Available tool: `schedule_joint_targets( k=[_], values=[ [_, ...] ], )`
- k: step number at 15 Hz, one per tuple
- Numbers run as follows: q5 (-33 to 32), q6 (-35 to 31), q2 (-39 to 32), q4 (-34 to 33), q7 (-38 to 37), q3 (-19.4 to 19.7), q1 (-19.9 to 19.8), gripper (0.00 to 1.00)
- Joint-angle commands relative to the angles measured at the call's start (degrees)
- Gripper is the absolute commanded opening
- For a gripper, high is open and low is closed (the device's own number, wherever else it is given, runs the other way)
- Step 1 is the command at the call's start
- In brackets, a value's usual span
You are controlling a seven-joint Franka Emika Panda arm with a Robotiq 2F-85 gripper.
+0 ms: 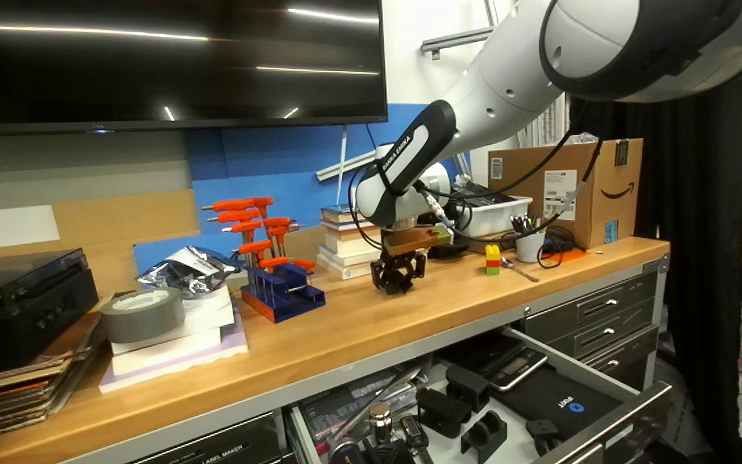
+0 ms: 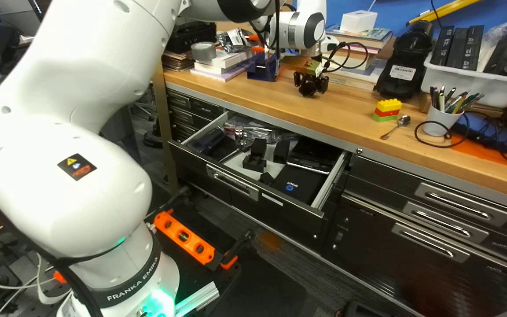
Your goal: Place the black objects on the counter inside the open drawer and close the drawer
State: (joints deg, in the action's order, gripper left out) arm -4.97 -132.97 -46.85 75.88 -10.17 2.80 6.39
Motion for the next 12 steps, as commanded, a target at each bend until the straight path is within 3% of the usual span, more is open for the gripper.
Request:
schedule_joint_targets(
  k=[1, 7, 12],
  values=[
    [-3.4, 4.5, 4.43, 5.28, -0.38, 2.39, 1.24, 0.11],
    [-9.45, 6.95, 15.84, 21.64, -1.27, 4.16, 2.13, 0.16],
    [-9.53, 6.0, 27.13, 36.89, -0.26, 1.41, 1.12, 0.14]
  ],
)
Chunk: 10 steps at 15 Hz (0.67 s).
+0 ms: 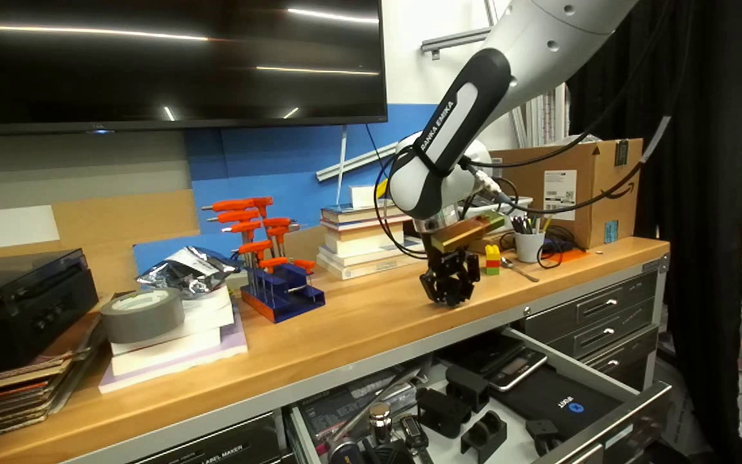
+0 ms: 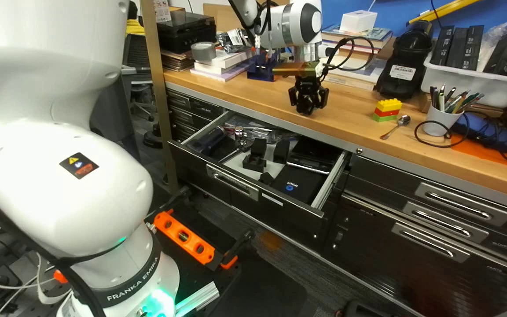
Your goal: Place the black objects on the counter inside the open drawer and close the drawer
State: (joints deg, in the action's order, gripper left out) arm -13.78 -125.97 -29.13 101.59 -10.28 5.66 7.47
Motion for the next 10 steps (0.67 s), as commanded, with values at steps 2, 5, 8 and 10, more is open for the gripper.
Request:
schedule_joint_targets(
  k=[2, 5, 8, 10],
  values=[
    [0.52, -1.66, 13.99, 17.32, 0.49, -3.17, -0.36, 0.15],
    [2.56, -2.88, 20.68, 26.84, 0.94, -5.58, -0.8, 0.15],
    [6.31, -5.8, 25.1, 34.02, 0.88, -7.76, -0.71, 0.15],
    [9.47, -8.77, 26.79, 37.64, 1.2, -9.19, -0.44, 0.15]
  ],
)
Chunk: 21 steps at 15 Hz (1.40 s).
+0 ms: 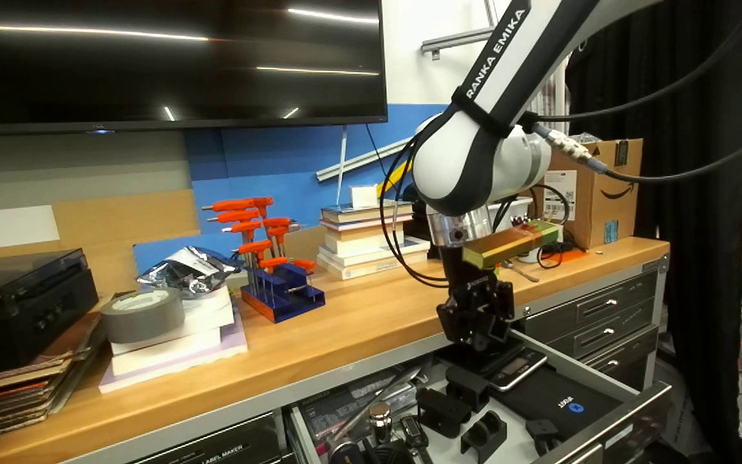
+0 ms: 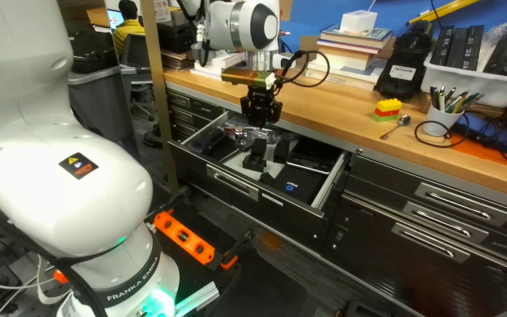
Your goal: Place the black objects on the counter inside the open drawer and close the drawer
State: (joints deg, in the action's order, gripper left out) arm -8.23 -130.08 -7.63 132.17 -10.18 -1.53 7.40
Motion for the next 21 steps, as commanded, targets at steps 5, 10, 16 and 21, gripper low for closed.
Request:
schedule_joint_targets(
  k=[5, 10, 16, 21],
  values=[
    [10.11, -12.58, 4.83, 11.05, 1.1, -5.89, 1.11, 0.15],
    [12.12, -18.36, 2.21, 12.05, 1.55, -9.14, 3.26, 0.14],
    [18.74, -22.74, -2.26, 12.5, 9.13, -10.65, 2.22, 0.15],
    [22.37, -25.2, -7.16, 11.46, 15.41, -11.1, 0.03, 0.15]
  ],
)
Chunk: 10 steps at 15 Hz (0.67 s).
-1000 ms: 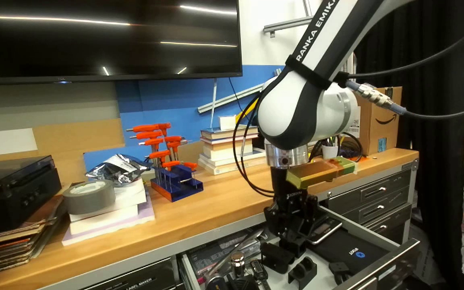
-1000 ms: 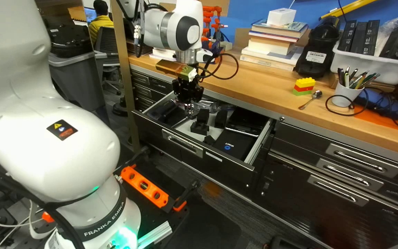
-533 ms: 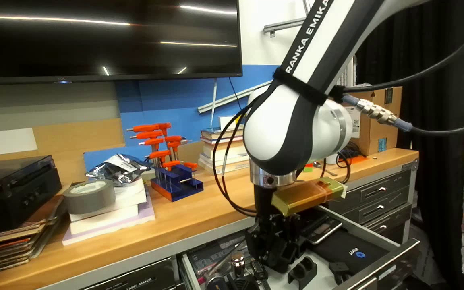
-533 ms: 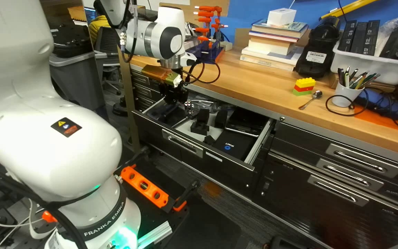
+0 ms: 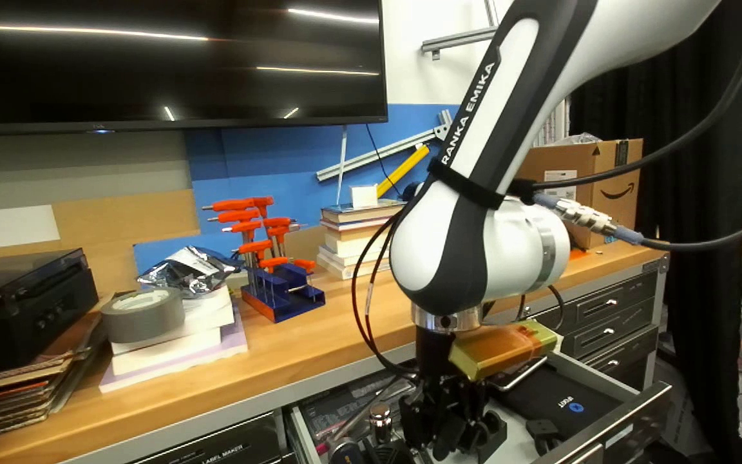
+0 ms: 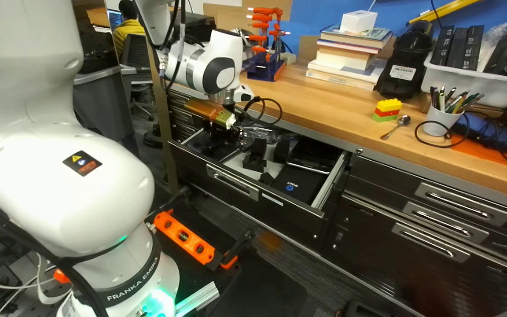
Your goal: Place the black objects on the counter inside the open drawer and close the drawer
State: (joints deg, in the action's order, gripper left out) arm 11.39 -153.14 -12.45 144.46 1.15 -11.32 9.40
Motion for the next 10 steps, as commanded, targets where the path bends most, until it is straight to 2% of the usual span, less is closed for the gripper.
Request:
schedule_joint_targets(
  k=[1, 10],
  values=[
    [3.04, -2.63, -3.08, -1.02, 5.09, -1.46, -2.44, 0.15],
    [2.97, -4.81, -7.8, -3.65, 8.61, -2.56, -6.74, 0.15]
  ],
)
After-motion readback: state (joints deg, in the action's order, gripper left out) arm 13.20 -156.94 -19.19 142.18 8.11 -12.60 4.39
